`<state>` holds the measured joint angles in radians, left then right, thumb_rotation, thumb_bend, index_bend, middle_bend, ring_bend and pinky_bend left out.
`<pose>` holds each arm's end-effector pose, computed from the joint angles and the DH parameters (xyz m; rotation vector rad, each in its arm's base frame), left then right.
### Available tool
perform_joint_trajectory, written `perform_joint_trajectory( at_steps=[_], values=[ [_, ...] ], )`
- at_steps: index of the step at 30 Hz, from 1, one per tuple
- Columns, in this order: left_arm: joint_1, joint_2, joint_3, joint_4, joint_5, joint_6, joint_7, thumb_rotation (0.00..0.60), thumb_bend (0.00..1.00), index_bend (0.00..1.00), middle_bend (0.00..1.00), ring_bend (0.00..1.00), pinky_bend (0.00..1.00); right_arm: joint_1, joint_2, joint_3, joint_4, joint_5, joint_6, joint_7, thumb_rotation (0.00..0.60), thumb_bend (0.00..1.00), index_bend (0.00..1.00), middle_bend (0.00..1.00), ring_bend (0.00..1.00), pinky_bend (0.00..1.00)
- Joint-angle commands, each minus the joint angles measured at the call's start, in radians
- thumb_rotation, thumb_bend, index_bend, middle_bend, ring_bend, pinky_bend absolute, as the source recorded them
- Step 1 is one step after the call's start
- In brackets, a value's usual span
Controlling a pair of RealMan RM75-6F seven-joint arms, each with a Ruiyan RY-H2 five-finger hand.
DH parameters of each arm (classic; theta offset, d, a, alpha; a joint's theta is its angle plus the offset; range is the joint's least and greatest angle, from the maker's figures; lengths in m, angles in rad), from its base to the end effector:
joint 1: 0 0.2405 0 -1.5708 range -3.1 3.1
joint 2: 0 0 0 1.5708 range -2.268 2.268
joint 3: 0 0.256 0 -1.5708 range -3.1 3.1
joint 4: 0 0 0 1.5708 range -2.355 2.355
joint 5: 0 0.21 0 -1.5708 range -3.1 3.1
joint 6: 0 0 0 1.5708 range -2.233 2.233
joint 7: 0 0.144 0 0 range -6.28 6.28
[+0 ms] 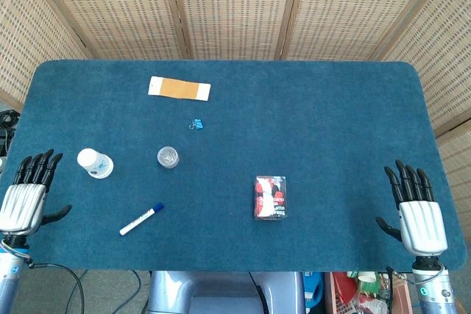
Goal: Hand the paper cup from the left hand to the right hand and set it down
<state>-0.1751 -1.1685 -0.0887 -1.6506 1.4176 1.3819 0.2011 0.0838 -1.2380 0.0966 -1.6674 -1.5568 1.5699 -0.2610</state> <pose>-0.2930 0.2146 0.1350 -1.4554 -0.8499 -0.8166 -0.2735 -0.1871 0.1344 1.3713 -0.7243 0.9442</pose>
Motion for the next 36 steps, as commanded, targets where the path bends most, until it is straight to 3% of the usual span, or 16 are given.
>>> perform_joint_trajectory(
  at_steps=[1,6,11,18,36],
  values=[
    [-0.077,0.002,-0.030,0.123,-0.029,-0.117,-0.075,0.600,0.20,0.00,0.00,0.00,0.00,0.002,-0.002,0.003,0.002,0.007,-0.004,-0.001,0.600,0.00,0.00,0.00,0.00,0.00],
    [-0.162,-0.024,-0.032,0.270,0.011,-0.224,-0.146,0.600,0.20,0.00,0.00,0.00,0.10,0.007,-0.007,0.010,0.007,0.024,-0.014,-0.011,0.600,0.00,0.00,0.00,0.00,0.00],
    [-0.238,-0.078,-0.016,0.411,0.070,-0.296,-0.191,0.600,0.19,0.01,0.00,0.08,0.19,0.010,-0.013,0.015,0.012,0.040,-0.022,-0.023,0.600,0.00,0.00,0.00,0.00,0.00],
    [-0.297,-0.160,0.003,0.573,0.125,-0.315,-0.225,0.600,0.20,0.16,0.11,0.19,0.27,0.013,-0.015,0.024,0.019,0.061,-0.031,-0.020,0.600,0.00,0.00,0.00,0.00,0.00],
    [-0.342,-0.268,0.035,0.745,0.129,-0.339,-0.246,0.600,0.19,0.35,0.29,0.36,0.38,0.018,-0.018,0.028,0.027,0.077,-0.039,-0.020,0.600,0.00,0.00,0.00,0.00,0.00]
  ],
)
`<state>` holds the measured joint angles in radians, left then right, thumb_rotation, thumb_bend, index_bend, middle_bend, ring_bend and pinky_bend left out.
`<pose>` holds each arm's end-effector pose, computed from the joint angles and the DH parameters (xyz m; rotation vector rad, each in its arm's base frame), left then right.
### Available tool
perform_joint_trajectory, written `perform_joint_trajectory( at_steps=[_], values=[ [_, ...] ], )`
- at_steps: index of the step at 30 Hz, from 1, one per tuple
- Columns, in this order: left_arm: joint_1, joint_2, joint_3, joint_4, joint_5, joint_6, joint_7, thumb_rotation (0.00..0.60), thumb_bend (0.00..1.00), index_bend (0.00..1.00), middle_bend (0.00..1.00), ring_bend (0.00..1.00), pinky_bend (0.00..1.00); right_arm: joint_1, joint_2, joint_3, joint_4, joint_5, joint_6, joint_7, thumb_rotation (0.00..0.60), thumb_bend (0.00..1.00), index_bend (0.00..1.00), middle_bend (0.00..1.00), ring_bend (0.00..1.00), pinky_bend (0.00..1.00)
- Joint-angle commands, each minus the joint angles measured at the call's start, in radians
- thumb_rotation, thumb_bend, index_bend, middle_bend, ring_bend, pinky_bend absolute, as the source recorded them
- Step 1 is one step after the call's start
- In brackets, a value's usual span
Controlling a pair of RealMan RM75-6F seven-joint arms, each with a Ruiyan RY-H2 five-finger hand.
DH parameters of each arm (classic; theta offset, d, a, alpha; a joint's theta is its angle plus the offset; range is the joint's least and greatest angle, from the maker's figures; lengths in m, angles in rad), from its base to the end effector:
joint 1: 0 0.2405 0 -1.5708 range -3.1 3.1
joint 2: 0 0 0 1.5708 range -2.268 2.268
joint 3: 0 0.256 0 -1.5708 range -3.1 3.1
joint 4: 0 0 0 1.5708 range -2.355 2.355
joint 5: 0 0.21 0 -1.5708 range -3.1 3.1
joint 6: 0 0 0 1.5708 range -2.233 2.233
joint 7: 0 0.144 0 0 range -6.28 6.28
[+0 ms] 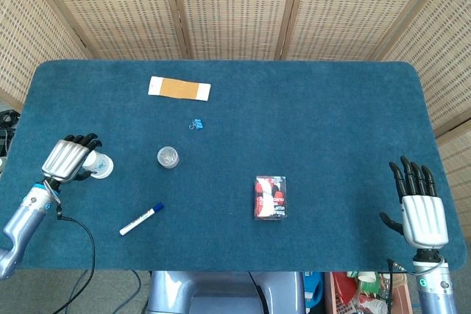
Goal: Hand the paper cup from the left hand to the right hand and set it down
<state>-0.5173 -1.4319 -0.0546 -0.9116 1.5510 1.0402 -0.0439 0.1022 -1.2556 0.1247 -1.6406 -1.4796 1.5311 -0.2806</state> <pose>-0.3297 0.3442 0.0873 -1.8154 -0.6105 -0.6115 -0.2836 -0.1990 0.1323 1.3405 -0.7435 0.8855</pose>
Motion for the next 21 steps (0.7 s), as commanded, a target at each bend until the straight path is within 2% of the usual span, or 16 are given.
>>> perform_joint_trajectory(
  at_steps=[1,8,14,18,21],
  values=[
    [0.001,-0.007,0.001,0.012,-0.005,0.005,0.001,0.600,0.20,0.37,0.30,0.37,0.40,0.000,0.000,0.000,0.000,0.001,0.000,0.000,0.600,0.00,0.00,0.00,0.00,0.00],
    [0.012,-0.029,0.002,0.050,-0.025,0.020,0.001,0.600,0.20,0.49,0.42,0.48,0.50,0.001,0.000,-0.001,0.001,0.005,-0.002,0.004,0.600,0.00,0.00,0.00,0.00,0.00],
    [0.025,-0.029,-0.015,0.051,-0.042,0.065,-0.055,0.600,0.20,0.50,0.43,0.49,0.51,0.002,-0.001,-0.001,0.002,0.009,-0.005,0.005,0.600,0.00,0.00,0.00,0.00,0.00],
    [0.045,-0.001,-0.047,-0.004,-0.066,0.123,-0.158,0.600,0.20,0.50,0.43,0.49,0.51,0.003,-0.001,-0.002,0.002,0.007,-0.005,0.004,0.600,0.00,0.00,0.00,0.00,0.00],
    [0.064,0.042,-0.074,-0.091,-0.090,0.156,-0.294,0.600,0.20,0.50,0.44,0.49,0.51,0.004,-0.002,-0.004,0.002,0.005,-0.007,0.002,0.600,0.00,0.00,0.00,0.00,0.00]
  ],
)
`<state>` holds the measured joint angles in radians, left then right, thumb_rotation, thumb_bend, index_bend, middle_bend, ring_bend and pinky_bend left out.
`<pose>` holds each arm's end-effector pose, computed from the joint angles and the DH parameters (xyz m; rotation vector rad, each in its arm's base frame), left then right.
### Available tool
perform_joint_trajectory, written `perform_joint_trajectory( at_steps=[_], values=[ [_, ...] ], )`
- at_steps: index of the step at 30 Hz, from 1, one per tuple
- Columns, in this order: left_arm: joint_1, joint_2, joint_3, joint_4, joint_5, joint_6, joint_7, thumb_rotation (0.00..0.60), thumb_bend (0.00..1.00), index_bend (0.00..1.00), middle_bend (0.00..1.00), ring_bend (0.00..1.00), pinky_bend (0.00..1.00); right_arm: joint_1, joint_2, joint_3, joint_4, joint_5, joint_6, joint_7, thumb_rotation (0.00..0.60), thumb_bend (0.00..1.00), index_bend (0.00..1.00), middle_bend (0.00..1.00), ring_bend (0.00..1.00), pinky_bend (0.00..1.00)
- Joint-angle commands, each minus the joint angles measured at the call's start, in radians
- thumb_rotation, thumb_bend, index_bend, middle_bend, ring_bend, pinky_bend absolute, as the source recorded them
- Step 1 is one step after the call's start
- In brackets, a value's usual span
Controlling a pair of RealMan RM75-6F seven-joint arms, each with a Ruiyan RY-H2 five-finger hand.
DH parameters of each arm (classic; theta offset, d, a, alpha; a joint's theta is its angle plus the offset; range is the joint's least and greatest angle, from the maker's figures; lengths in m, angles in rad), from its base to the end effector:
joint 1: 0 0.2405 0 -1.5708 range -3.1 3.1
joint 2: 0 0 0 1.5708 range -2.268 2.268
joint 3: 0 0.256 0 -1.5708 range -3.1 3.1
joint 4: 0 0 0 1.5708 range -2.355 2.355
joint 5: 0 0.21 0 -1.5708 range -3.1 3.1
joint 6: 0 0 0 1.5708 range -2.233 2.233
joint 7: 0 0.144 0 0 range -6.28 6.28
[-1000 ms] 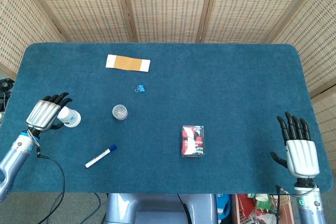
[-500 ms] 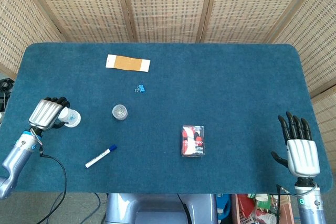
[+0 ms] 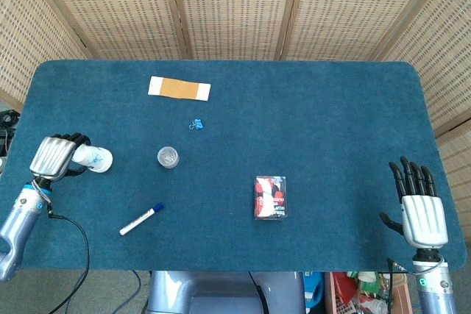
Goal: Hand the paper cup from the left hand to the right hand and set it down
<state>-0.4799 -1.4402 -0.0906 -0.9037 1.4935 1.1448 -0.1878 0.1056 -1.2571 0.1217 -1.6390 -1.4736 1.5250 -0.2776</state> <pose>-0.3324 0.3407 0.1054 -1.6438 -0.7243 -0.8025 -0.2844 -0.1995 0.1309 1.3437 -0.7529 0.8823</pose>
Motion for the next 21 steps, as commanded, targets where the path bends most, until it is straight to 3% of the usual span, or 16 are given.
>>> perform_joint_trajectory(
  at_steps=[1,8,13,16,21],
  values=[
    [0.033,0.063,-0.047,-0.129,-0.040,0.059,-0.199,0.600,0.20,0.50,0.44,0.50,0.51,0.001,0.000,-0.001,0.000,-0.001,-0.001,-0.001,0.600,0.00,0.00,0.00,0.00,0.00],
    [0.059,0.150,-0.082,-0.347,-0.062,0.062,-0.603,0.600,0.20,0.51,0.44,0.50,0.51,0.011,0.006,-0.008,0.009,-0.021,-0.012,0.010,0.600,0.00,0.00,0.00,0.00,0.00],
    [0.033,0.178,-0.095,-0.469,-0.064,-0.011,-0.871,0.600,0.20,0.51,0.44,0.50,0.51,0.035,0.006,-0.009,0.058,-0.075,-0.014,0.051,0.600,0.00,0.01,0.00,0.00,0.00],
    [-0.004,0.162,-0.110,-0.507,-0.067,-0.064,-0.969,0.600,0.19,0.51,0.44,0.50,0.51,0.051,0.000,-0.006,0.097,-0.113,-0.003,0.071,0.600,0.00,0.04,0.00,0.00,0.00],
    [-0.097,0.081,-0.130,-0.510,-0.072,-0.168,-0.999,0.600,0.19,0.51,0.44,0.50,0.51,0.083,0.009,0.001,0.139,-0.176,0.012,0.112,0.600,0.00,0.10,0.00,0.00,0.00]
  ],
)
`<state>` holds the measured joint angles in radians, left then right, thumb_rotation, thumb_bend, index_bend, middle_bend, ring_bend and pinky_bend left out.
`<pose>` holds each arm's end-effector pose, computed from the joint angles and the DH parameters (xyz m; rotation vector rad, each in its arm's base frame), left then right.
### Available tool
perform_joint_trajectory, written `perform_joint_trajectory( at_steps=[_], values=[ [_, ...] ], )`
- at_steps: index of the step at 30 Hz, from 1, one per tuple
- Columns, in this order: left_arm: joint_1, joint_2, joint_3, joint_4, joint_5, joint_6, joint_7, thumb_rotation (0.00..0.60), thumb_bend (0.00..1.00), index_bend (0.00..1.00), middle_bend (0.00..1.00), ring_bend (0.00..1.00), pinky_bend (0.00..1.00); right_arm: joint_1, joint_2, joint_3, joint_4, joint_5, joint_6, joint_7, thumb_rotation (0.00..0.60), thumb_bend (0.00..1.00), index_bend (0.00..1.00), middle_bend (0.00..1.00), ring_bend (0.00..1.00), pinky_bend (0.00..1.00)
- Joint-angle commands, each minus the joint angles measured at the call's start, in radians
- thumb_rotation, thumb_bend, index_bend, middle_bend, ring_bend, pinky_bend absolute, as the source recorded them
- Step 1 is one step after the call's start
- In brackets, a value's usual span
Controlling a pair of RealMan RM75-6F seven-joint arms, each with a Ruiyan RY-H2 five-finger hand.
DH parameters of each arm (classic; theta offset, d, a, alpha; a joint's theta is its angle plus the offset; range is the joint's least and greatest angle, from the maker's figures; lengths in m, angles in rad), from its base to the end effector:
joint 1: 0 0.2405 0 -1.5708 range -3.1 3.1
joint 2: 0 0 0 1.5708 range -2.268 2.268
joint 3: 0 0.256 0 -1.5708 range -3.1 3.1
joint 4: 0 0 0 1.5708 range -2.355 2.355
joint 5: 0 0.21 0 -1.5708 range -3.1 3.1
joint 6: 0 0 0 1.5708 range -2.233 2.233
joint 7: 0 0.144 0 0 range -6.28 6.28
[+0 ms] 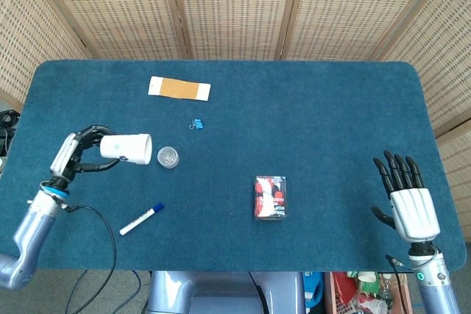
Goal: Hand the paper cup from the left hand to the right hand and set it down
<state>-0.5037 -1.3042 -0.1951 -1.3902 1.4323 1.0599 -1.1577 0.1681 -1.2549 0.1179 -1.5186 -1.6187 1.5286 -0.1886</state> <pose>-0.2450 0.3347 0.0909 -1.1040 -1.8971 -1.6748 -0.2765 -0.2175 0.1334 1.4811 -0.6039 0.9842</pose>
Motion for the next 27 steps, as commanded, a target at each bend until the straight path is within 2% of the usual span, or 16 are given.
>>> perform_joint_trajectory(
  at_steps=[1,9,14,22,27],
  values=[
    [-0.090,-0.071,-0.031,-0.023,-0.016,-0.102,-0.032,0.600,0.19,0.51,0.44,0.50,0.51,0.026,0.011,0.005,0.023,-0.039,0.008,0.030,0.600,0.00,0.11,0.00,0.00,0.00],
    [-0.230,-0.225,-0.095,0.019,-0.104,-0.256,-0.032,0.600,0.20,0.51,0.44,0.50,0.51,0.113,0.042,0.023,0.060,-0.137,-0.005,0.108,0.600,0.00,0.25,0.00,0.00,0.00],
    [-0.290,-0.291,-0.125,0.056,-0.150,-0.315,-0.001,0.600,0.19,0.51,0.44,0.50,0.51,0.183,0.018,0.036,0.112,-0.219,0.009,0.181,0.600,0.08,0.34,0.03,0.00,0.00],
    [-0.351,-0.339,-0.144,0.091,-0.196,-0.386,0.077,0.600,0.19,0.51,0.44,0.50,0.51,0.326,-0.032,0.066,0.195,-0.328,0.007,0.240,0.600,0.15,0.42,0.09,0.00,0.00],
    [-0.372,-0.348,-0.152,0.090,-0.209,-0.422,0.101,0.600,0.19,0.51,0.44,0.50,0.51,0.424,-0.060,0.081,0.223,-0.358,-0.053,0.219,0.600,0.18,0.43,0.09,0.00,0.00]
  ],
)
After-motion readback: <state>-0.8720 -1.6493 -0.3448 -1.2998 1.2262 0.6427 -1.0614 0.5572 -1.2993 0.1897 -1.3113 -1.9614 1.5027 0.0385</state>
